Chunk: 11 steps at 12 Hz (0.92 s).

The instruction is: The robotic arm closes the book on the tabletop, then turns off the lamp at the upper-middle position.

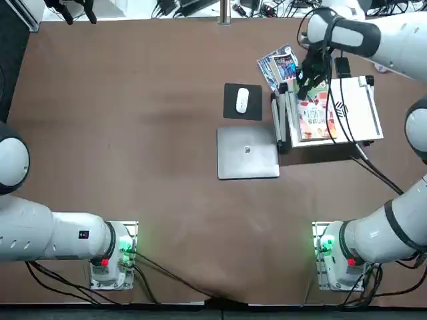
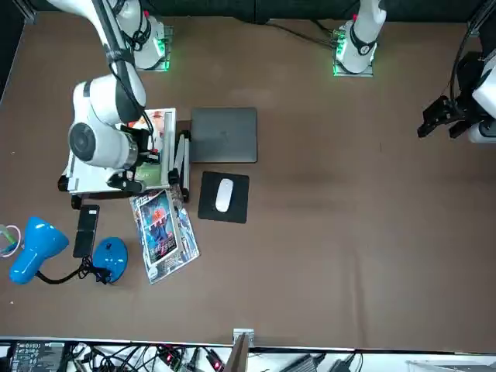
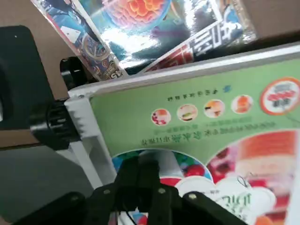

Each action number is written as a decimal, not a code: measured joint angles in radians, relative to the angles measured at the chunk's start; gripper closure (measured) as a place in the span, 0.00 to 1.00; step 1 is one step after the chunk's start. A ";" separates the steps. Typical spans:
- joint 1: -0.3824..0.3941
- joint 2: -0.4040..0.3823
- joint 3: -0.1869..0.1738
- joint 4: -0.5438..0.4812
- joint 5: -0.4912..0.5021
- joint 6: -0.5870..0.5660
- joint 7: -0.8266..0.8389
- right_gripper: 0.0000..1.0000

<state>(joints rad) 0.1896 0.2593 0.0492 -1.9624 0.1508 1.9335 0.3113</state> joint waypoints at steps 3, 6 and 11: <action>0.008 0.024 0.000 0.004 -0.001 0.017 0.000 0.99; 0.008 0.023 -0.001 0.005 -0.001 0.018 0.007 0.98; 0.006 0.010 -0.003 0.068 -0.001 -0.069 0.042 0.70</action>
<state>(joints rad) 0.1961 0.2696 0.0463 -1.8943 0.1499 1.8649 0.3530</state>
